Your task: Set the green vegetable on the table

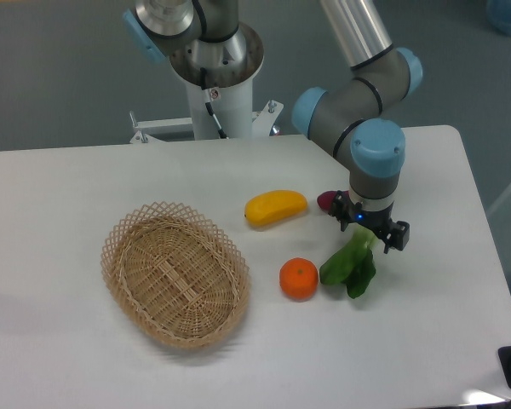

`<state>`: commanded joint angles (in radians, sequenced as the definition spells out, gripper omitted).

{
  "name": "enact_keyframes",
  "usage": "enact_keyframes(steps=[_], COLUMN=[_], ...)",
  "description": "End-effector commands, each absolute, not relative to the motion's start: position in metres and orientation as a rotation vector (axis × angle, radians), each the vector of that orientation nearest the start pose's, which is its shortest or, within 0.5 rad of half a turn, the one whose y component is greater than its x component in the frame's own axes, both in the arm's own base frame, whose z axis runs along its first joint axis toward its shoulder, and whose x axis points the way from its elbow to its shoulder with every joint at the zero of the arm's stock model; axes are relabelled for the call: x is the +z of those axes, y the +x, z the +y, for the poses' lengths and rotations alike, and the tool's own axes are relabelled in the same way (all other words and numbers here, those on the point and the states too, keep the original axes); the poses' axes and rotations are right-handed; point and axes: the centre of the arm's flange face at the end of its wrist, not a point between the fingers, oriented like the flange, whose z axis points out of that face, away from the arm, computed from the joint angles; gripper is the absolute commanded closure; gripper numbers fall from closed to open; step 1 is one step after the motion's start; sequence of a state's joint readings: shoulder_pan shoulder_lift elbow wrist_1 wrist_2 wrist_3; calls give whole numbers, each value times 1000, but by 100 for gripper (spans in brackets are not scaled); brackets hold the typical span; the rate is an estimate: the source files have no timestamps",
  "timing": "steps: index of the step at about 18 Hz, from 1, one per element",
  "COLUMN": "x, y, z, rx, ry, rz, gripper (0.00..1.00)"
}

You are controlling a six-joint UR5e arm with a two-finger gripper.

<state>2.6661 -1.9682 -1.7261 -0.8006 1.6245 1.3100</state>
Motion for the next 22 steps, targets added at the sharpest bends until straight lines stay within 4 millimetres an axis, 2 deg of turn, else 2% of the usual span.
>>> enact_keyframes(steps=[3, 7, 9, 12, 13, 15, 19, 22], x=[323, 387, 414, 441, 450, 450, 464, 466], y=[-499, -498, -496, -485, -484, -484, -490, -493], z=[416, 434, 438, 440, 436, 427, 399, 394], rx=[418, 382, 343, 311, 318, 263, 252, 259], ry=[-3022, -2978, -2976, -2919, -2906, -2932, -2941, -2941], rz=[332, 347, 322, 328, 329, 338, 485, 481], gripper=[0, 0, 0, 0, 0, 0, 0, 0])
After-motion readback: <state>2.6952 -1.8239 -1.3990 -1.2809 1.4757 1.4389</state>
